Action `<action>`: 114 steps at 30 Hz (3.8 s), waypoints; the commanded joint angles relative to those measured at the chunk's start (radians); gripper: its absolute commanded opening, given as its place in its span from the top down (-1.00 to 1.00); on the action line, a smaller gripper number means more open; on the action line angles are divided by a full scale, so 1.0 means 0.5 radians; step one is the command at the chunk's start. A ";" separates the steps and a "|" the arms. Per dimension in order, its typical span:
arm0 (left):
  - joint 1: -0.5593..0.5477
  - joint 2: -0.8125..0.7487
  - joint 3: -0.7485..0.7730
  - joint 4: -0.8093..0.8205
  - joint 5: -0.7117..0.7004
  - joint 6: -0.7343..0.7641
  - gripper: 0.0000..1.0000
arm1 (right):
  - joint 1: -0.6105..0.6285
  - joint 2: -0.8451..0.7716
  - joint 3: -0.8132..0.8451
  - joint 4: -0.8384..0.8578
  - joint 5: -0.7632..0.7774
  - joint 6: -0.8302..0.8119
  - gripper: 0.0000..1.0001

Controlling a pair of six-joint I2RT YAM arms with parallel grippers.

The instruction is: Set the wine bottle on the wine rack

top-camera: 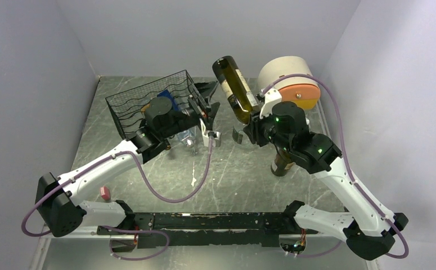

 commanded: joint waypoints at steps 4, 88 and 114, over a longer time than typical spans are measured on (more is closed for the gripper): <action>-0.012 -0.051 0.477 0.238 -0.455 -1.585 -0.98 | -0.003 0.017 -0.035 0.432 -0.102 0.077 1.00; -0.009 -1.110 0.308 -1.321 -1.797 -3.596 -0.99 | 1.005 2.530 1.102 1.468 0.258 1.119 1.00; -0.012 -0.936 0.458 -1.530 -1.731 -3.677 -0.99 | 0.885 2.998 1.698 1.370 0.160 1.016 0.14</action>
